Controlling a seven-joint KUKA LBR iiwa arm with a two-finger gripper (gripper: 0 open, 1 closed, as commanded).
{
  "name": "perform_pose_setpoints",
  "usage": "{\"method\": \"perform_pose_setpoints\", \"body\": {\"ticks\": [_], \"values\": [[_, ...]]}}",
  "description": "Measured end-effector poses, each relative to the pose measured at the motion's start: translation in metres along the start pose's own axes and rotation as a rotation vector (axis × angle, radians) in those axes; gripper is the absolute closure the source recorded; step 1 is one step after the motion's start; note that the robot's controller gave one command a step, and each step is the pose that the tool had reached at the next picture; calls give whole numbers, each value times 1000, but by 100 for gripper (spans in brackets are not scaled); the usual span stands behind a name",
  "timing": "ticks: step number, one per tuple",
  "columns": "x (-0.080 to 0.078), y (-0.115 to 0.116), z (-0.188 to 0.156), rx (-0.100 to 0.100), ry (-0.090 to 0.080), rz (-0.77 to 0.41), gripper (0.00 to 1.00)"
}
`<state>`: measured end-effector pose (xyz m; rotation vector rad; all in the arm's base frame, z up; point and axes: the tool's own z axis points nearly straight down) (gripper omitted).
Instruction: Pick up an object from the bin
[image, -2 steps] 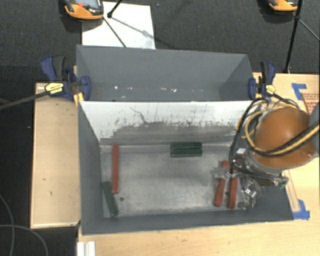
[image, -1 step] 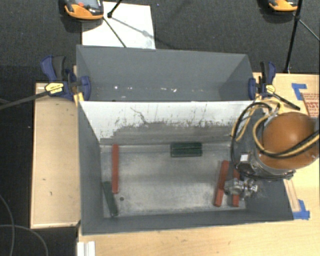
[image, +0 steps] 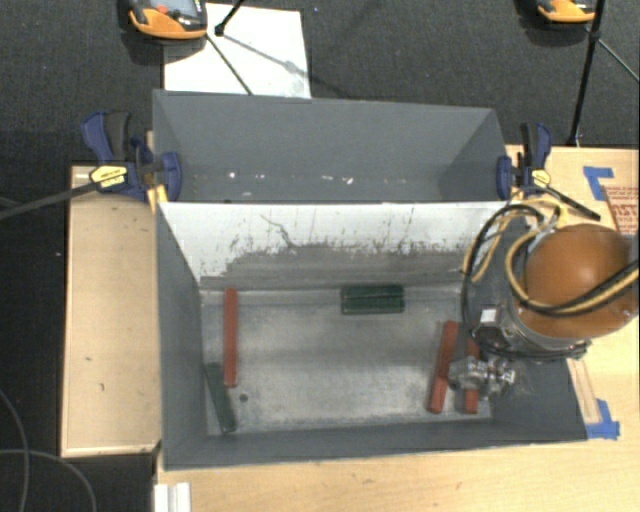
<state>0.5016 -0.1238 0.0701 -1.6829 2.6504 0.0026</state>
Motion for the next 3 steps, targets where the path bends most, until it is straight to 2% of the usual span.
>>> {"method": "perform_pose_setpoints", "body": {"ticks": [1, 2, 3], "values": [[10, -5, -85, 0, 1, 24, 100], [10, -5, -85, -1, 1, 26, 100], [14, -19, -133, -3, 1, 0, 100]]}}
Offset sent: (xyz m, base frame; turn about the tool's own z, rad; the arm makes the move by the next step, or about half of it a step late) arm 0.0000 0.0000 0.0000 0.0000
